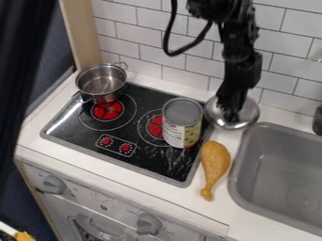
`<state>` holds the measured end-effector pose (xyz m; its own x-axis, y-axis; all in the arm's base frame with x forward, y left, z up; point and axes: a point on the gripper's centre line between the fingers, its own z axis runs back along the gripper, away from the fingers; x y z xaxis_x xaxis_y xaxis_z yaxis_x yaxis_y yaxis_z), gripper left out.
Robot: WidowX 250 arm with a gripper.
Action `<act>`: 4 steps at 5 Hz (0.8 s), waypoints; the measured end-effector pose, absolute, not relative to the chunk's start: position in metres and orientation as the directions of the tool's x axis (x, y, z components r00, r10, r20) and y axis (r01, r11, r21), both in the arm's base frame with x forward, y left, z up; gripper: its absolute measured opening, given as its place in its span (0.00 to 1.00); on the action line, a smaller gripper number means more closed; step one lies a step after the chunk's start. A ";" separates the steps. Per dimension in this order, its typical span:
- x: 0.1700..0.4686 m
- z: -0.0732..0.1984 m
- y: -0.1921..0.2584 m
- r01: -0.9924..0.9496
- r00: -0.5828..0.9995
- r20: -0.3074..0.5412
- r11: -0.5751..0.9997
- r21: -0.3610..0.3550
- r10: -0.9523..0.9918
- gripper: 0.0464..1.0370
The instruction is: Put the pot lid over the silver top
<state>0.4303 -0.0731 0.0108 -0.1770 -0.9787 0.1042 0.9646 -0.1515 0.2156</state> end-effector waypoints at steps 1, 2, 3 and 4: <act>0.425 0.030 -0.078 0.950 -0.229 0.120 -0.195 0.244 -0.966 0.24; 0.417 0.052 -0.068 0.942 -0.216 0.127 -0.173 0.286 -0.968 0.24; 0.403 0.066 -0.036 0.961 -0.115 0.127 -0.077 0.267 -0.985 0.24; 0.386 0.079 -0.004 0.981 0.044 0.102 0.062 0.184 -0.994 0.24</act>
<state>0.3860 -0.0043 0.0785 0.0438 -0.9938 0.1024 0.9809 0.0622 0.1844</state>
